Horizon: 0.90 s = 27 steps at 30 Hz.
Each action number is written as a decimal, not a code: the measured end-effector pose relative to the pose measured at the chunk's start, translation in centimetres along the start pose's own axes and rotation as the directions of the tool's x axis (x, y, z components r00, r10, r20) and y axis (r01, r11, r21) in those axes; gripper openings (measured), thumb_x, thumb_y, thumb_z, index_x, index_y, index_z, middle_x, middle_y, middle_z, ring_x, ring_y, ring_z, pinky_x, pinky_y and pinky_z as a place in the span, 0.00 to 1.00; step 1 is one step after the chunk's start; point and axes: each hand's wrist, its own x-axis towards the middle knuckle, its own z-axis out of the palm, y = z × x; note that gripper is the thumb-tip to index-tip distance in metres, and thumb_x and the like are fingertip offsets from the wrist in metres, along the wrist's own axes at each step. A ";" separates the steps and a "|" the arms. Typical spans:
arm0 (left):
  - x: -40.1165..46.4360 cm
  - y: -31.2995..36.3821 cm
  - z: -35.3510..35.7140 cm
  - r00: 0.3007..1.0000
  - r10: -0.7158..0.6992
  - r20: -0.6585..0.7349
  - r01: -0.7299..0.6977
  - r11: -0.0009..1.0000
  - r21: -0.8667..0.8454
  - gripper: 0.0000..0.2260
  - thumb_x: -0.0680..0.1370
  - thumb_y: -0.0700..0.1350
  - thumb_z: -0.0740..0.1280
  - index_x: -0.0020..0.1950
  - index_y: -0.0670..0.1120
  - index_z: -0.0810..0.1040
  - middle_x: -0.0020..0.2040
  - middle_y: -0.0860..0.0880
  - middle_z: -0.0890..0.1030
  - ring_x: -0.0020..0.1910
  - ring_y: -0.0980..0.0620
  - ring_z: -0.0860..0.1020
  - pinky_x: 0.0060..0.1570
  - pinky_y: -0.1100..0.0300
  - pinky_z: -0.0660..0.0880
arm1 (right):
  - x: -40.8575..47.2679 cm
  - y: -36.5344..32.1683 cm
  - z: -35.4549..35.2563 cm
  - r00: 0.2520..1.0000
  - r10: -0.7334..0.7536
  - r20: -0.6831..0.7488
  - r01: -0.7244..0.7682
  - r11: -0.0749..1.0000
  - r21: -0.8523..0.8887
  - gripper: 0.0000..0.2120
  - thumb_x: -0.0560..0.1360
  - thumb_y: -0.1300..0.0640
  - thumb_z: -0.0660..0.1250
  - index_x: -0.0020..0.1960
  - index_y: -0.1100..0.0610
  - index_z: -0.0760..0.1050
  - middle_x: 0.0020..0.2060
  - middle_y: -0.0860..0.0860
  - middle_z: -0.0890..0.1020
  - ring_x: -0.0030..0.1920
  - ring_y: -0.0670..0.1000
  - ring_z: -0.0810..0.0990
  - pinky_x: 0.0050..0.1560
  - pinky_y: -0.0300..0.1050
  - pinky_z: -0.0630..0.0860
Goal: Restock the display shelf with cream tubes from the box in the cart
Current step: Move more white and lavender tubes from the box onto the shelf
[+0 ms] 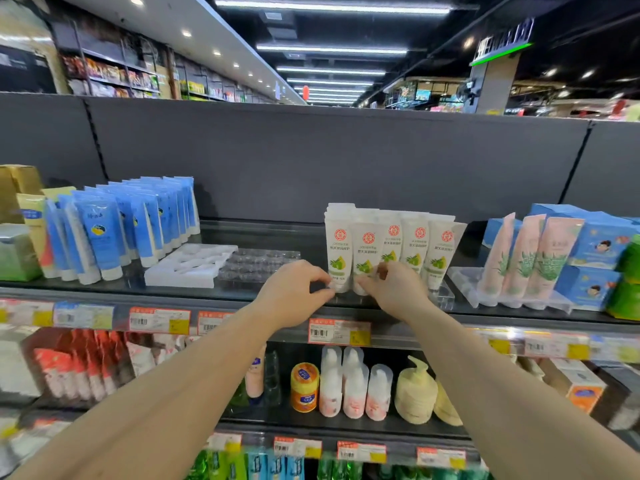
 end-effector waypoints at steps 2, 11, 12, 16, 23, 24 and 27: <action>-1.0 0.3 -1.1 0.999 0.019 -0.043 -0.018 1.000 0.014 0.15 0.79 0.52 0.64 0.64 0.50 0.78 0.58 0.52 0.79 0.53 0.59 0.73 0.52 0.63 0.68 | -1.1 -0.4 -0.4 0.995 0.015 -0.100 -0.013 1.000 0.015 0.13 0.76 0.43 0.66 0.52 0.51 0.74 0.48 0.47 0.79 0.51 0.51 0.77 0.55 0.53 0.77; -10.8 -6.1 -7.7 0.994 -0.084 -0.069 0.097 0.974 0.207 0.24 0.79 0.60 0.59 0.73 0.52 0.67 0.73 0.49 0.68 0.73 0.48 0.63 0.72 0.49 0.60 | -10.4 -8.4 4.4 0.953 -0.073 -0.294 0.031 0.989 -0.145 0.17 0.79 0.44 0.59 0.57 0.54 0.77 0.54 0.54 0.80 0.53 0.55 0.75 0.50 0.49 0.72; -12.8 -7.6 -8.6 0.992 -0.117 -0.044 0.125 0.953 0.276 0.26 0.79 0.62 0.58 0.75 0.53 0.64 0.75 0.49 0.63 0.75 0.47 0.59 0.74 0.48 0.56 | -11.8 -10.2 5.9 0.960 -0.120 -0.254 0.078 0.983 -0.168 0.19 0.79 0.43 0.59 0.62 0.53 0.76 0.58 0.53 0.78 0.59 0.56 0.74 0.57 0.51 0.72; -22.0 -14.6 -13.2 0.961 -0.277 0.009 0.255 0.898 0.359 0.30 0.78 0.66 0.53 0.78 0.57 0.54 0.80 0.49 0.50 0.78 0.45 0.46 0.75 0.45 0.44 | -17.2 -19.2 13.2 0.959 -0.279 0.046 0.280 0.915 -0.292 0.27 0.79 0.41 0.53 0.75 0.50 0.61 0.75 0.52 0.63 0.75 0.58 0.56 0.74 0.57 0.53; -39.8 -26.8 -23.0 0.802 -0.587 -0.115 0.570 0.691 0.446 0.31 0.77 0.67 0.55 0.77 0.58 0.54 0.80 0.49 0.50 0.78 0.43 0.49 0.75 0.43 0.49 | -27.4 -36.8 26.5 0.821 -0.485 0.302 0.548 0.818 -0.176 0.29 0.78 0.37 0.53 0.76 0.44 0.55 0.78 0.51 0.56 0.77 0.58 0.49 0.74 0.61 0.49; -42.1 -28.2 -24.3 0.774 -0.618 -0.139 0.605 0.657 0.449 0.31 0.77 0.67 0.55 0.77 0.58 0.54 0.80 0.49 0.51 0.78 0.43 0.49 0.75 0.43 0.48 | -28.7 -39.2 28.1 0.793 -0.510 0.334 0.577 0.804 -0.143 0.29 0.78 0.37 0.53 0.77 0.43 0.54 0.78 0.50 0.55 0.77 0.58 0.49 0.74 0.61 0.48; -48.5 -31.7 -27.7 0.693 -0.685 -0.224 0.702 0.570 0.426 0.31 0.77 0.66 0.56 0.77 0.57 0.55 0.79 0.48 0.52 0.78 0.44 0.49 0.75 0.44 0.48 | -32.4 -45.3 32.7 0.691 -0.566 0.450 0.650 0.758 -0.044 0.30 0.79 0.36 0.52 0.78 0.44 0.50 0.79 0.49 0.50 0.78 0.57 0.43 0.75 0.61 0.44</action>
